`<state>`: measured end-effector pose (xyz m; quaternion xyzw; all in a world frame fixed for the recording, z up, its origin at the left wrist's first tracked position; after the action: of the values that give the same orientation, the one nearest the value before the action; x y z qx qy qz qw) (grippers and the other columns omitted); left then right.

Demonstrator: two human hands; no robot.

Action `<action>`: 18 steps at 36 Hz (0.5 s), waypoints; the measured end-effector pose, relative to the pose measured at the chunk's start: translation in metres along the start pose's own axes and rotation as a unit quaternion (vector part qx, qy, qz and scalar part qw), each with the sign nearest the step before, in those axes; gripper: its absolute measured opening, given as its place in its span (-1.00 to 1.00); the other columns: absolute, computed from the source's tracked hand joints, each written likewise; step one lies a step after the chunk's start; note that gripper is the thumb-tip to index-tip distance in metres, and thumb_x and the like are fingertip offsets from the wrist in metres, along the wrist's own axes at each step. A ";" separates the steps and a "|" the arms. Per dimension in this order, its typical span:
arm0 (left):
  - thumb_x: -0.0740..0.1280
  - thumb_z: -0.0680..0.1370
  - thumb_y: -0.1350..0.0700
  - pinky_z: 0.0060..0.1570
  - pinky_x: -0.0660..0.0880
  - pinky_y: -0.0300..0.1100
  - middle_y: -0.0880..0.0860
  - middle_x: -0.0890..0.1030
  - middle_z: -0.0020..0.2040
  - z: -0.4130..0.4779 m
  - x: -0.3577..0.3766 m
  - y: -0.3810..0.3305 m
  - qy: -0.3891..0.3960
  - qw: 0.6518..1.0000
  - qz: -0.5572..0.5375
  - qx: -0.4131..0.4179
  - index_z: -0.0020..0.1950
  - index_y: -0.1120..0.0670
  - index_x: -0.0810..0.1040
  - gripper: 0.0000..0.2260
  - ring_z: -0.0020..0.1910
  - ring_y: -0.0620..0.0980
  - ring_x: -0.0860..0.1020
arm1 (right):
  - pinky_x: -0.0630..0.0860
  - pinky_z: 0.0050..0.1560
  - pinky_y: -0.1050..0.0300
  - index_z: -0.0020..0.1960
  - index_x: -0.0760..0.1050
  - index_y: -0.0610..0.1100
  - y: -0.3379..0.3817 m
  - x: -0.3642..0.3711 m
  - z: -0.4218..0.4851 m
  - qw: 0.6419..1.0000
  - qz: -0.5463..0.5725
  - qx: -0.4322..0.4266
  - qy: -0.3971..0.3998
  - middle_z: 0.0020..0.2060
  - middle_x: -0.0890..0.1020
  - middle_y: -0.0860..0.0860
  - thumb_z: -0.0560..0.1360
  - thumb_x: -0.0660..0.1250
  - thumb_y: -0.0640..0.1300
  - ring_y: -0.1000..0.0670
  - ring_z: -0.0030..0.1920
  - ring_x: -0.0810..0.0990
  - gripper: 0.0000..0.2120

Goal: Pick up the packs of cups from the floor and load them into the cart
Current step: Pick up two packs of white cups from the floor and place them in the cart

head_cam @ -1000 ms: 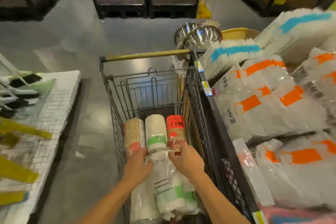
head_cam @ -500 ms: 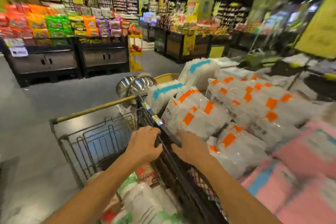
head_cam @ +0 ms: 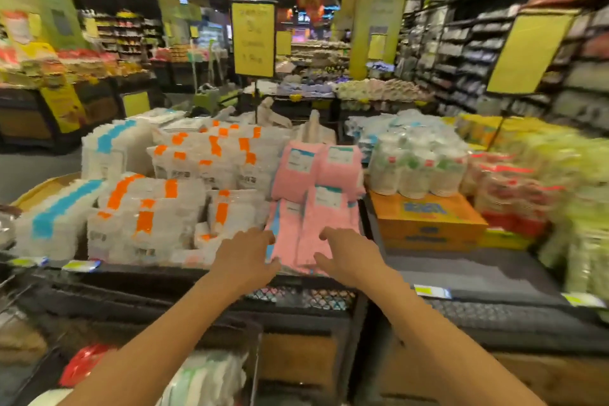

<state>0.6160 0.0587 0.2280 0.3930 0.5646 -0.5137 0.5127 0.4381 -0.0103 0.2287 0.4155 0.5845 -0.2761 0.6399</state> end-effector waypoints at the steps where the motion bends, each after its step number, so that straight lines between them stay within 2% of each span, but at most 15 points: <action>1: 0.25 0.58 -0.17 0.22 0.45 -0.02 0.01 0.52 0.33 0.002 0.003 -0.023 0.004 1.000 0.004 0.028 0.39 -0.07 0.43 -0.58 0.27 0.08 0.51 | 0.50 0.06 -0.03 0.47 0.38 -0.03 -0.020 -0.005 -0.016 1.000 -0.004 0.020 -0.005 0.30 0.57 -0.06 0.64 0.23 0.15 -0.17 0.28 0.55 -0.53; 4: 0.21 0.57 -0.19 0.22 0.43 -0.03 -0.01 0.50 0.35 0.001 0.010 -0.100 0.030 0.995 0.012 0.099 0.40 -0.07 0.42 -0.56 0.30 0.08 0.49 | 0.53 0.03 -0.04 0.30 0.45 -0.05 -0.083 -0.016 -0.066 0.995 0.004 0.098 -0.023 0.17 0.61 -0.07 0.60 0.27 0.15 -0.20 0.20 0.59 -0.63; 7: 0.13 0.45 -0.24 0.18 0.46 -0.02 0.02 0.53 0.27 -0.007 0.019 -0.179 0.052 0.986 -0.007 0.158 0.35 -0.05 0.46 -0.46 0.25 0.10 0.51 | 0.55 0.10 -0.09 0.32 0.44 -0.07 -0.141 -0.028 -0.124 0.987 0.011 0.159 -0.030 0.23 0.58 -0.08 0.61 0.27 0.13 -0.20 0.24 0.57 -0.62; 10: 0.24 0.53 -0.17 0.17 0.48 0.01 0.04 0.55 0.25 -0.023 0.034 -0.264 0.060 0.971 0.001 0.231 0.35 -0.03 0.46 -0.57 0.23 0.11 0.52 | 0.55 0.03 -0.08 0.33 0.42 -0.09 -0.204 -0.035 -0.190 0.977 0.002 0.211 -0.041 0.18 0.60 -0.08 0.64 0.26 0.12 -0.18 0.18 0.58 -0.62; 13: 0.26 0.56 -0.13 0.14 0.48 -0.02 0.02 0.54 0.28 -0.043 0.056 -0.354 0.075 0.952 0.012 0.296 0.36 -0.04 0.45 -0.60 0.25 0.09 0.52 | 0.57 -0.06 -0.06 0.35 0.42 -0.05 -0.263 -0.040 -0.262 0.960 0.012 0.275 -0.052 0.08 0.62 -0.05 0.65 0.24 0.11 -0.15 0.06 0.61 -0.65; 18: 0.24 0.58 -0.15 0.02 0.56 -0.04 -0.01 0.59 0.21 -0.094 0.092 -0.484 0.092 0.914 0.007 0.396 0.29 -0.04 0.50 -0.66 0.15 0.04 0.57 | 0.58 0.05 -0.08 0.20 0.45 -0.05 -0.342 -0.040 -0.380 0.927 0.012 0.370 -0.059 0.10 0.62 -0.08 0.60 0.27 0.14 -0.19 0.13 0.62 -0.69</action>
<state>0.1146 0.0645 0.2182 0.6132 0.3569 -0.6530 0.2650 -0.0525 0.1377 0.2074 0.6126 0.3974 -0.4893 0.4769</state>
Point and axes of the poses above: each hand's wrist, its own z-axis towards the middle knuckle, its own x-axis out of the palm, y = z × x, the point moved 5 cm from there along z, towards the middle knuckle
